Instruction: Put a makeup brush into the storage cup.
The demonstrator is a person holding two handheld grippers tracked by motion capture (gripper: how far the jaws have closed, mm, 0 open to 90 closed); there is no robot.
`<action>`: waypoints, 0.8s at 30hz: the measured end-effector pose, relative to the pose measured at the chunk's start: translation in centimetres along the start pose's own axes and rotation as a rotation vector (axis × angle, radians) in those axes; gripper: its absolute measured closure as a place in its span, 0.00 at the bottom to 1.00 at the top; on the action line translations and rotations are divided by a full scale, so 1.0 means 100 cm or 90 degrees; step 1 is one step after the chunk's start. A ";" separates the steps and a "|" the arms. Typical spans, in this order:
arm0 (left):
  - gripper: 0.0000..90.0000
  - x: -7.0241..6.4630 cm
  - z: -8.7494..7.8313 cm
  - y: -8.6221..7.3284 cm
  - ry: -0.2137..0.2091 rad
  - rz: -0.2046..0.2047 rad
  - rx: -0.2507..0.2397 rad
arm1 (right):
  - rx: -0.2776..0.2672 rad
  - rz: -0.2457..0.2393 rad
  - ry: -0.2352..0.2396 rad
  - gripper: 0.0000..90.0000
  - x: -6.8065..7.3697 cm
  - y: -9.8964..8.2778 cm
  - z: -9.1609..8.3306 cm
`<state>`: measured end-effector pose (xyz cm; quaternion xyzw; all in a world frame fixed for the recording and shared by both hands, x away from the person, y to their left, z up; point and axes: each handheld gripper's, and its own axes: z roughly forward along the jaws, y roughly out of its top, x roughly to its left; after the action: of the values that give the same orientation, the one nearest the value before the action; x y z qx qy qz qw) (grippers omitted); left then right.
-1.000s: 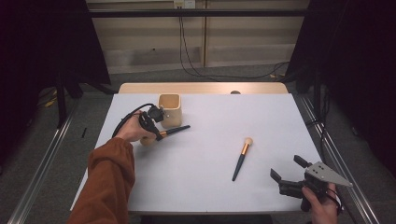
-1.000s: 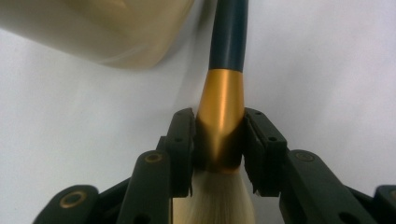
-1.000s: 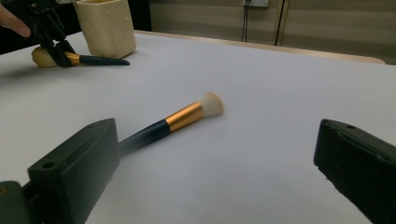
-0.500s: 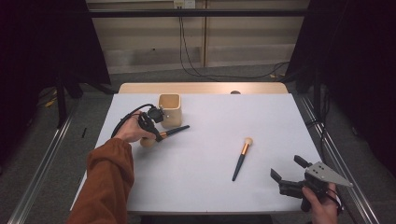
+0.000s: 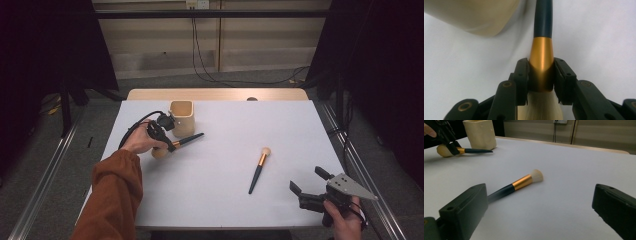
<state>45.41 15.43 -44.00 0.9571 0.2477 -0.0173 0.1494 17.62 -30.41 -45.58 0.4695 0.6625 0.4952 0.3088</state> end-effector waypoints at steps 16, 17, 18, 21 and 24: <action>0.74 -0.004 -0.018 -0.011 -0.029 -0.022 -0.081 | 0.002 -0.002 -0.001 0.00 0.000 0.000 0.000; 0.74 -0.005 -0.019 -0.012 -0.034 -0.027 -0.093 | 0.001 -0.003 -0.001 0.00 0.000 0.000 0.000; 0.74 -0.005 -0.020 -0.012 -0.036 -0.021 -0.091 | 0.002 -0.003 -0.001 0.00 0.000 0.000 0.000; 0.74 -0.008 -0.021 -0.014 -0.044 -0.026 -0.109 | 0.002 -0.003 -0.001 0.00 0.000 0.000 0.000; 0.74 -0.010 -0.023 -0.015 -0.049 -0.035 -0.131 | 0.002 -0.002 -0.002 0.00 0.000 0.000 0.000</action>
<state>43.68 16.89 -42.09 0.9281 0.2682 -0.0327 0.2561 17.65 -30.39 -45.59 0.4695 0.6637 0.4930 0.3098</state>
